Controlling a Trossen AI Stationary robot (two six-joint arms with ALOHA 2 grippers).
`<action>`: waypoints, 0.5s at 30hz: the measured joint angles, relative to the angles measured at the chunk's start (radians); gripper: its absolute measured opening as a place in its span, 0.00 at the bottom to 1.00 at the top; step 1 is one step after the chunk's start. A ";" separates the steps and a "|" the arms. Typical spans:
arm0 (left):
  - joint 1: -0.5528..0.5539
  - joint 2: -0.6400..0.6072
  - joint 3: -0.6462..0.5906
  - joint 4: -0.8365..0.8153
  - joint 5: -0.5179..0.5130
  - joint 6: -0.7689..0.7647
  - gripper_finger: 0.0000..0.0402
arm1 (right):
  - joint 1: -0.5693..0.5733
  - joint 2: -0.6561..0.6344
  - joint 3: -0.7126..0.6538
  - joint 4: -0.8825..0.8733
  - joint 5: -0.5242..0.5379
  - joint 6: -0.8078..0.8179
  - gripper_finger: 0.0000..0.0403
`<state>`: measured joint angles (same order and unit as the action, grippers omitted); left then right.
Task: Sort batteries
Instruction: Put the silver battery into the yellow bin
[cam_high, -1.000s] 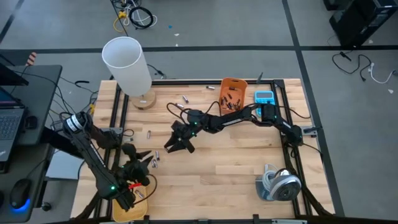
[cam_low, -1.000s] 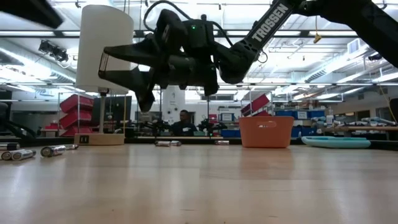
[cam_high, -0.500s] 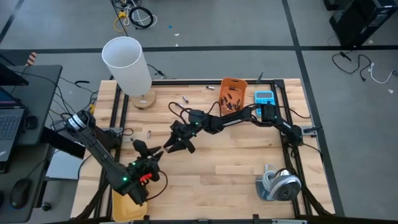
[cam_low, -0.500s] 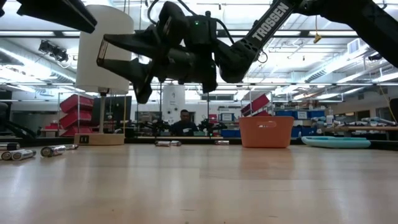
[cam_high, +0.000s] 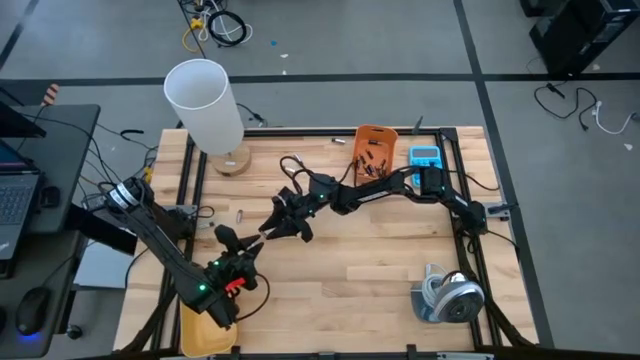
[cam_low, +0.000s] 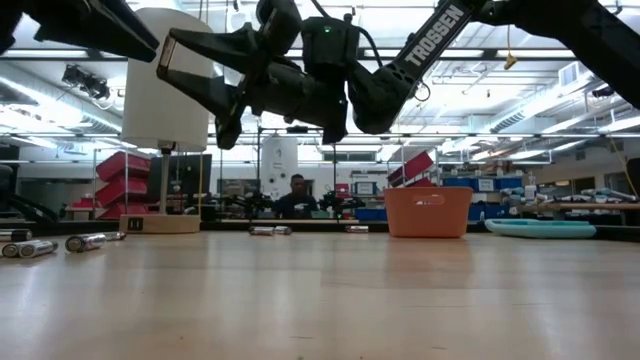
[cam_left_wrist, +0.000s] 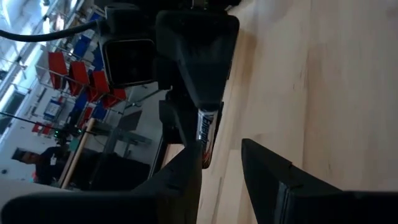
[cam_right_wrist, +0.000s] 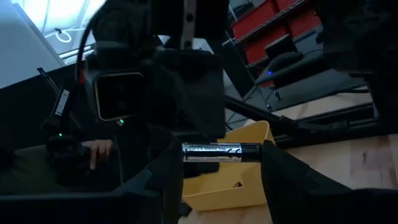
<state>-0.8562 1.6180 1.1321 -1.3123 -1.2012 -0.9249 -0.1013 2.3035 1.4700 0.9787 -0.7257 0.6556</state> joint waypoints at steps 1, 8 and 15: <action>0.000 0.000 -0.009 0.012 -0.011 0.000 0.29 | 0.000 0.000 0.000 0.001 0.000 0.000 0.42; 0.003 0.000 -0.026 0.016 -0.067 -0.002 0.29 | 0.000 0.000 0.000 0.001 0.009 -0.001 0.42; 0.033 0.000 -0.026 0.021 -0.077 -0.002 0.29 | 0.002 0.000 0.000 0.001 0.010 -0.003 0.42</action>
<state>-0.8236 1.6180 1.1065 -1.2917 -1.2780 -0.9272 -0.0998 2.3035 1.4700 0.9794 -0.7155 0.6529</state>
